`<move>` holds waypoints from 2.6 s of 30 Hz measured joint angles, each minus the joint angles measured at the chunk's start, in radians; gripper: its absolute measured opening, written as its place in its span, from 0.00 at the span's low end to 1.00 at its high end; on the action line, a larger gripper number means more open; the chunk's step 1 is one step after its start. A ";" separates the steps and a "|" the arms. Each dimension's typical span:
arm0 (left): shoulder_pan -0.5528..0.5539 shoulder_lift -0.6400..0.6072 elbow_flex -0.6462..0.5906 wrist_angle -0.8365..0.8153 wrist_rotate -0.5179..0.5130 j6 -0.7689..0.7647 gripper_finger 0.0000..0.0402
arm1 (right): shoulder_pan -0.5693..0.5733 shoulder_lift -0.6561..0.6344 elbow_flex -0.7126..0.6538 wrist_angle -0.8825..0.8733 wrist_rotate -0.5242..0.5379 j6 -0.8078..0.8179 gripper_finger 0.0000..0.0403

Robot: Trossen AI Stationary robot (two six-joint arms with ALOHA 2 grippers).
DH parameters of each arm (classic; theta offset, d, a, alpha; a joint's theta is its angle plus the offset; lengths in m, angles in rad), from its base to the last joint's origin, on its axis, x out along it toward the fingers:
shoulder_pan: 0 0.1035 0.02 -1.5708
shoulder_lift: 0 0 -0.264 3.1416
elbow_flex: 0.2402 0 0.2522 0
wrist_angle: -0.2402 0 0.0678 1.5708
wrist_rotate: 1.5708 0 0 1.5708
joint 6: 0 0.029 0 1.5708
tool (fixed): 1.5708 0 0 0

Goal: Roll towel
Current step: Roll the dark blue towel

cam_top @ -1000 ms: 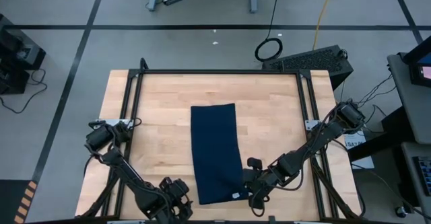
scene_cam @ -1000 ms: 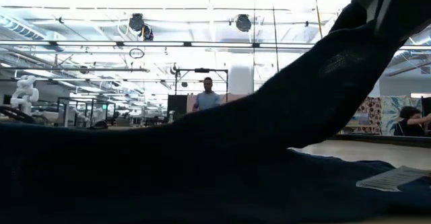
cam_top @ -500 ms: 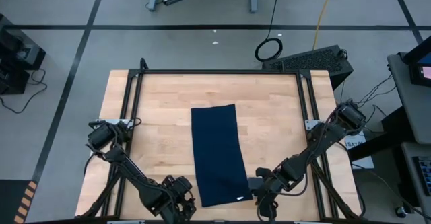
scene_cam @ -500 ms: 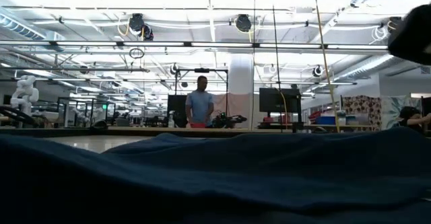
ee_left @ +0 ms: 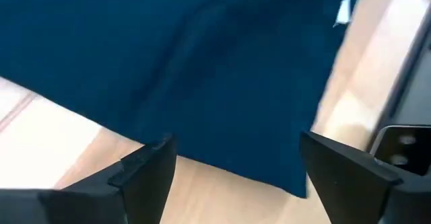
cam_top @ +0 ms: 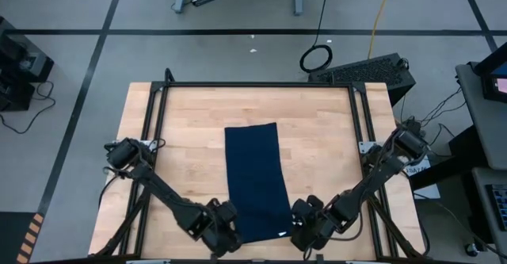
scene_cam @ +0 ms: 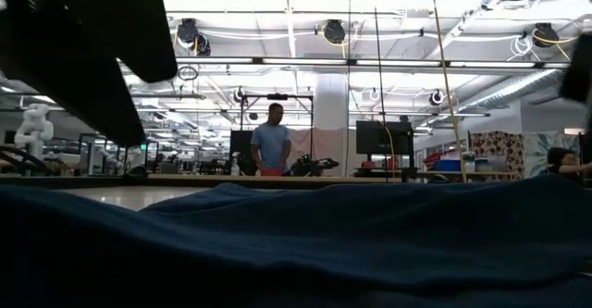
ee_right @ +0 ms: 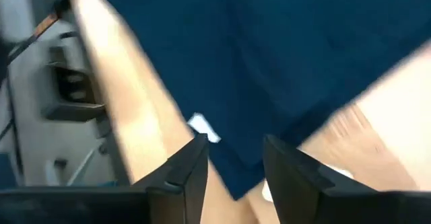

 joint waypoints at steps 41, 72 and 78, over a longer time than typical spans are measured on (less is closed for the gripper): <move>0.891 -0.035 -0.162 0.048 0.406 1.150 0.35 | 0.065 0.125 -0.011 0.175 0.007 0.287 0.03; 0.905 -0.036 -0.195 0.134 0.411 1.114 0.34 | 0.057 0.041 -0.150 0.238 0.183 0.150 0.27; 0.899 -0.048 -0.171 0.135 0.438 1.062 0.34 | 0.044 0.058 -0.151 0.266 0.185 0.147 0.17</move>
